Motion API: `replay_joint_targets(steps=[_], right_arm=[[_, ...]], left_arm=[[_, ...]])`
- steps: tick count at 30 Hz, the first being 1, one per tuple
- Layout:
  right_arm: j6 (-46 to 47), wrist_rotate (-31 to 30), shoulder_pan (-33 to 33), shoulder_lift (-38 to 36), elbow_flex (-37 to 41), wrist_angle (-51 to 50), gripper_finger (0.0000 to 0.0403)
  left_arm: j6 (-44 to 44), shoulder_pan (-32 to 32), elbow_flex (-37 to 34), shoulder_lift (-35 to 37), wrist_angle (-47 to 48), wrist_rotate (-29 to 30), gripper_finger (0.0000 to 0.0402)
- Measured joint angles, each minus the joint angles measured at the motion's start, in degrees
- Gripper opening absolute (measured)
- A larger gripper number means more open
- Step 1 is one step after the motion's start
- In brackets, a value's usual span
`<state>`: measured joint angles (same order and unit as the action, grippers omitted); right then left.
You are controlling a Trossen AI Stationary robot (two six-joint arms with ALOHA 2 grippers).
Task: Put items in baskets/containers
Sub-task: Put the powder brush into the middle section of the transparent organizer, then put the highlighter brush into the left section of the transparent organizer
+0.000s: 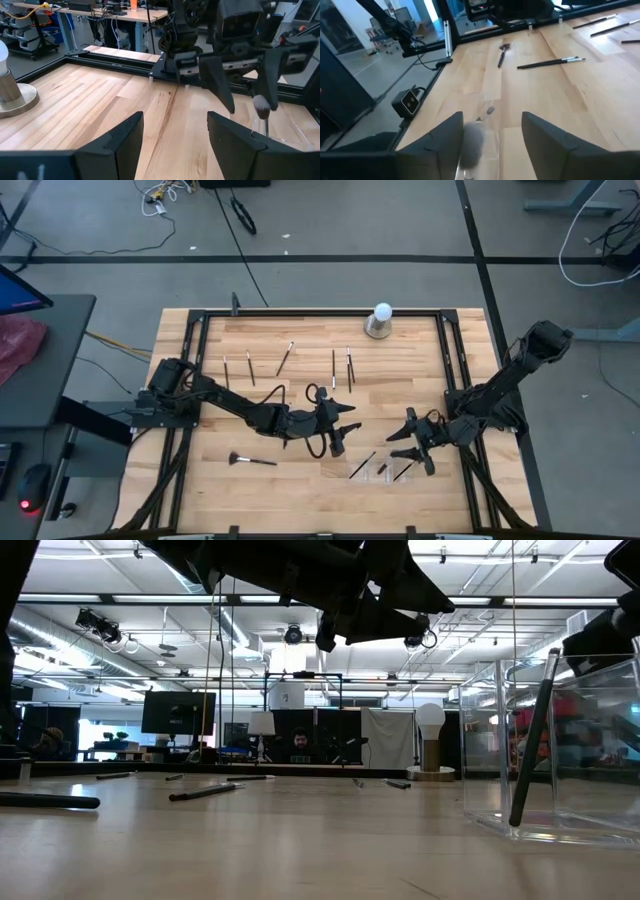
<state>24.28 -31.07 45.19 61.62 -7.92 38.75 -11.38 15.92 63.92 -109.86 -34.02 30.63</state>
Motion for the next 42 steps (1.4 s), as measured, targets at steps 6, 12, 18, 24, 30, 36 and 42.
replay_joint_targets(steps=[6,12,18,24,30,36,42], right_arm=[[2.69,0.01,0.0,-5.0,0.0,-6.42,0.017],[6.48,0.71,-1.09,-6.12,0.0,-13.34,0.0135],[0.76,1.56,-2.14,-6.78,-1.53,-12.28,0.0105],[-9.26,1.56,-1.89,-11.08,-5.0,-14.43,0.01],[-9.21,1.53,-1.79,-16.09,-5.57,-23.85,0.01],[-5.28,1.57,-1.81,-16.49,-5.57,-29.8,0.01],[-5.49,1.55,-1.81,-16.06,-5.57,-29.94,0.01]], left_arm=[[-0.01,0.0,0.0,0.0,0.0,0.0,0.022],[0.01,0.0,0.0,0.0,0.02,0.0,0.022],[-0.01,0.0,0.0,0.0,0.0,0.1,0.022],[-4.8,0.37,-0.04,0.86,3.96,2.04,0.022],[-21.82,3.02,6.6,5.23,38.84,12.25,0.0208],[-48.19,6.31,16.64,5.75,76.02,1.56,0.0183],[-70.34,12.3,17.19,5.71,91.92,-13.84,0.0162]])
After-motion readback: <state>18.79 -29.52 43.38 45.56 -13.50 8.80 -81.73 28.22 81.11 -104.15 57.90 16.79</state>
